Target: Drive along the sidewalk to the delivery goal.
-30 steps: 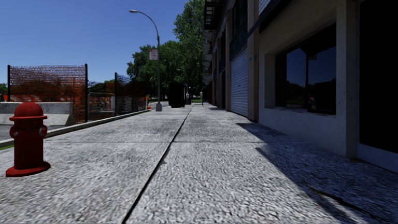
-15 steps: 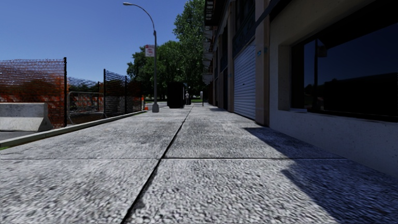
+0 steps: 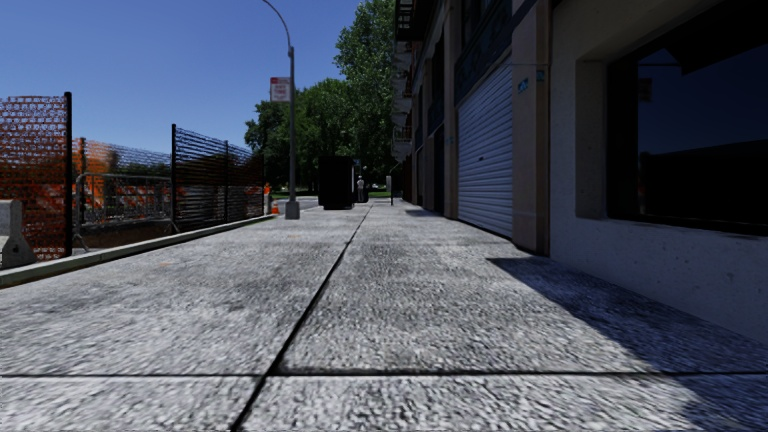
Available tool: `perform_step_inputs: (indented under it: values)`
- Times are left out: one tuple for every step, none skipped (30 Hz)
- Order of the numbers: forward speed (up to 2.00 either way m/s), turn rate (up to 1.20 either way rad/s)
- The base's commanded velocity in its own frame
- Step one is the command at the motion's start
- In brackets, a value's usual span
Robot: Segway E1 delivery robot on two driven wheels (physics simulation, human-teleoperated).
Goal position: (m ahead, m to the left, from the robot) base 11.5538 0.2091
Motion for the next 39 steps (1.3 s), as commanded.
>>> perform_step_inputs:
  values:
    - [2.00,0.14]
    - [2.00,0.14]
    - [2.00,0.17]
    - [2.00,0.20]
    - [2.00,0.20]
    - [2.00,0.20]
    - [2.00,0.21]
    - [2.00,0.21]
    - [2.00,0.21]
    - [2.00,0.21]
    - [2.00,0.21]
    - [2.00,0.21]
    - [2.00,0.00]
    - [2.00,0.00]
    - [2.00,0.00]
    - [2.00,0.00]
    - [2.00,0.00]
    - [2.00,0.00]
    - [2.00,0.00]
    - [2.00,0.00]
    - [2.00,0.00]
    - [2.00,0.00]
    - [2.00,0.00]
    - [2.00,0.00]
    - [2.00,0.00]
    - [2.00,0.00]
    - [2.00,0.00]
    - [2.00,0.00]
    - [2.00,0.00]
    - [2.00,0.00]
    - [2.00,0.00]
    - [2.00,0.00]
    - [2.00,0.00]
    - [2.00,0.00]
    - [2.00,0.00]
    - [2.00,0.00]
    - [2.00,0.00]
    - [2.00,0.00]
    - [2.00,0.00]
